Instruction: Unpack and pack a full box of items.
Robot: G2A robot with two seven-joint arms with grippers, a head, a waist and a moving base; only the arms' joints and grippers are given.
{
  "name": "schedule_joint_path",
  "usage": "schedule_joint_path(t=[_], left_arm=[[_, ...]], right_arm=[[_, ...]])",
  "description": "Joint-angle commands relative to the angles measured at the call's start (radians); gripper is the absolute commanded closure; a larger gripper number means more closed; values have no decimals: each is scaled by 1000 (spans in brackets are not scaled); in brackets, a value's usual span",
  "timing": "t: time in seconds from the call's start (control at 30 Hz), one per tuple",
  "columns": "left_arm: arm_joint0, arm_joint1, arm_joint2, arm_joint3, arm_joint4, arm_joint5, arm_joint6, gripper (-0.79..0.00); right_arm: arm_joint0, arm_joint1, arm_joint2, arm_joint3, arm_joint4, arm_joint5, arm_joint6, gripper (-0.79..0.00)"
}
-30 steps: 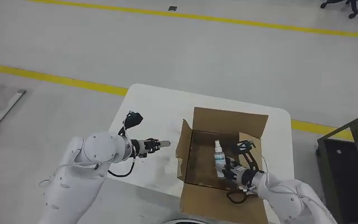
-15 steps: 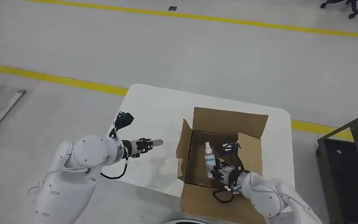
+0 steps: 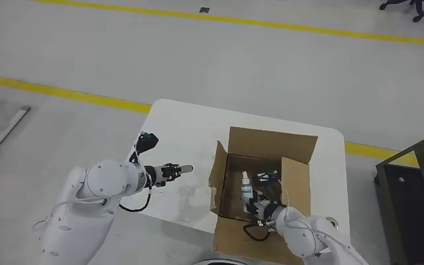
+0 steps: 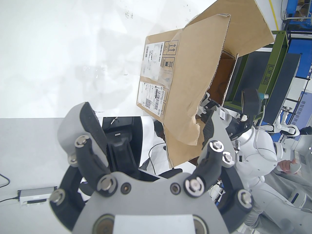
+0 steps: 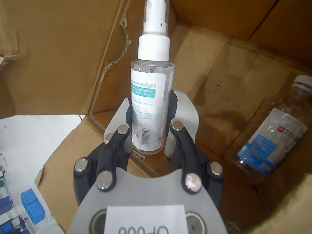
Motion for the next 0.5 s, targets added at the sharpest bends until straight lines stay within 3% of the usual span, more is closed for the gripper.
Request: schedule_joint_path(t=[0.0, 0.47], left_arm=[[0, 0, 0, 0, 0, 0, 0, -785], [0, 0, 0, 0, 0, 0, 0, -785]], right_arm=[[29, -9, -33, 26, -10, 53, -2, 0], [243, -82, -215, 263, 13, 212, 5, 0]])
